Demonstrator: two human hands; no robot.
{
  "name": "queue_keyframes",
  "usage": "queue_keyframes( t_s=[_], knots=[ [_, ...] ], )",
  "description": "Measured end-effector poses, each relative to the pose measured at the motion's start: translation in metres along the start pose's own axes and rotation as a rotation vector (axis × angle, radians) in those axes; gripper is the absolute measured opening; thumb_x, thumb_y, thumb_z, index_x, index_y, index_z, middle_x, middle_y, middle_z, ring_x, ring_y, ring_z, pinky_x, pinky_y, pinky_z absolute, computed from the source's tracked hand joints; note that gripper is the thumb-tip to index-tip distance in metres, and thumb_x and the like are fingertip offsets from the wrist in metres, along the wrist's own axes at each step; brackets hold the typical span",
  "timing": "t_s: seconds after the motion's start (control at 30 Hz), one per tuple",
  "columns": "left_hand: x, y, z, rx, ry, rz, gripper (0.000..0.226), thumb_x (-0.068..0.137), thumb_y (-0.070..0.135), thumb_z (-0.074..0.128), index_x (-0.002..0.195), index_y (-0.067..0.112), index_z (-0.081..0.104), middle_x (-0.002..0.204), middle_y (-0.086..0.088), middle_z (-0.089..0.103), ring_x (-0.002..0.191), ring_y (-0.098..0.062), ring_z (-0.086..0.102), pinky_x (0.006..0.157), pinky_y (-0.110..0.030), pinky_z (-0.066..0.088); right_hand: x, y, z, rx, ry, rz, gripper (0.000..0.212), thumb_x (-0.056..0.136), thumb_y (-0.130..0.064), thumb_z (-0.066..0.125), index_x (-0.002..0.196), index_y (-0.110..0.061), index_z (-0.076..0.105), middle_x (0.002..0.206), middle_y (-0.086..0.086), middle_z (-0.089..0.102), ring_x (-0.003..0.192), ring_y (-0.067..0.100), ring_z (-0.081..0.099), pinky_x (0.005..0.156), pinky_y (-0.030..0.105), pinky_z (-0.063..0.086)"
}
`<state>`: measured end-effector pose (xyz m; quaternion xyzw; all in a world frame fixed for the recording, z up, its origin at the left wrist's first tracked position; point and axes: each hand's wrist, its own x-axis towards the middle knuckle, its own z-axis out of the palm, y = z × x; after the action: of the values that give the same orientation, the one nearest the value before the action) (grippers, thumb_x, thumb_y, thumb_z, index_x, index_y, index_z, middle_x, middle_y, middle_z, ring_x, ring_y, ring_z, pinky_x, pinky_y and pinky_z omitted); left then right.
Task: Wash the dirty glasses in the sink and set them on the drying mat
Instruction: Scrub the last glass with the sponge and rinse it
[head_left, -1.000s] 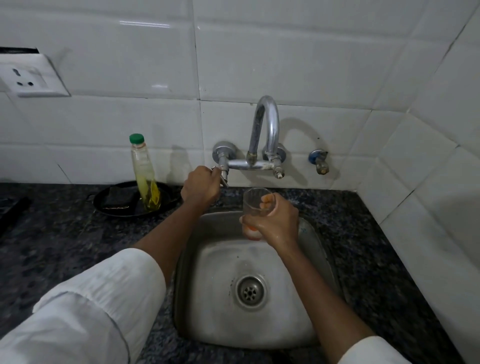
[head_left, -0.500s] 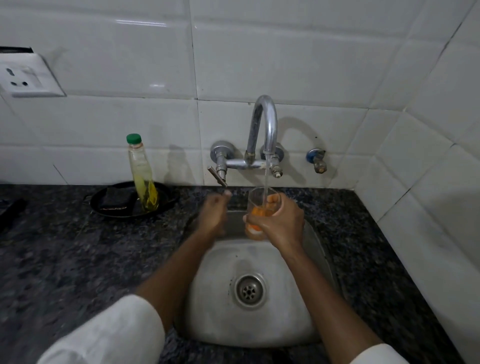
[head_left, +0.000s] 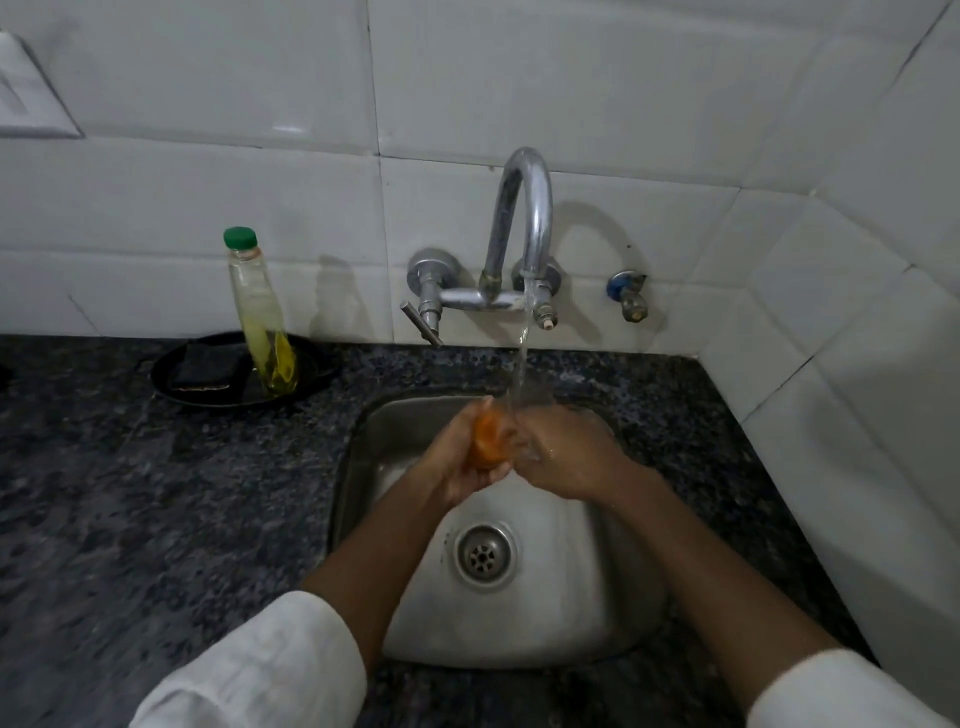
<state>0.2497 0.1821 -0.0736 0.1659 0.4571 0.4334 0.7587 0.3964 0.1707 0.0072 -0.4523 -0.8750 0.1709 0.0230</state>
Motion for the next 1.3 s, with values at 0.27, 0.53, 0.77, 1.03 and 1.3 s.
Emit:
queue_keyframes(
  t_s=[0.27,0.53,0.77,1.03,1.3],
  knots=[
    [0.008,-0.024,-0.007,-0.422,-0.106,0.146,0.047,0.091,0.039,0.059,0.113,-0.003,0.064,0.098,-0.018,0.071,0.085,-0.026,0.072,0.062,-0.034,0.061,0.025,-0.011,0.041,0.461,0.207,0.072,0.015,0.081,-0.003,0.052,0.086,-0.009,0.065,0.087,0.016,0.065,0.080,0.023,0.061,0.071,0.037,0.049],
    [0.011,-0.027,-0.018,-0.397,-0.103,0.133,0.037,0.091,0.033,0.060,0.105,0.000,0.070,0.102,-0.019,0.068,0.084,-0.024,0.070,0.076,-0.035,0.061,0.038,-0.017,0.060,0.693,0.309,0.357,0.017,0.087,-0.007,0.057,0.095,-0.007,0.072,0.092,0.011,0.072,0.083,0.026,0.069,0.078,0.046,0.059],
    [0.014,-0.020,-0.026,-0.082,0.074,0.068,0.052,0.085,0.049,0.068,0.113,0.005,0.067,0.093,-0.012,0.072,0.079,-0.021,0.070,0.066,-0.030,0.059,0.033,0.008,0.066,0.060,0.153,0.015,0.029,0.088,-0.014,0.054,0.116,-0.017,0.063,0.108,0.008,0.066,0.095,0.025,0.063,0.069,0.031,0.050],
    [0.013,-0.019,-0.025,0.041,0.069,0.036,0.052,0.086,0.047,0.068,0.117,0.005,0.064,0.096,-0.018,0.071,0.080,-0.025,0.069,0.076,-0.037,0.058,0.025,0.017,0.071,-0.143,0.105,-0.216,0.032,0.087,-0.017,0.048,0.119,-0.018,0.050,0.108,0.001,0.055,0.090,0.015,0.055,0.061,0.025,0.039],
    [0.015,-0.026,-0.023,-0.180,0.027,0.110,0.060,0.072,0.046,0.081,0.112,0.004,0.066,0.102,-0.019,0.066,0.093,-0.028,0.066,0.077,-0.037,0.058,0.026,0.000,0.069,0.070,0.278,-0.178,0.023,0.081,-0.011,0.051,0.104,-0.011,0.055,0.100,0.001,0.057,0.087,0.016,0.058,0.067,0.036,0.051]
  ],
)
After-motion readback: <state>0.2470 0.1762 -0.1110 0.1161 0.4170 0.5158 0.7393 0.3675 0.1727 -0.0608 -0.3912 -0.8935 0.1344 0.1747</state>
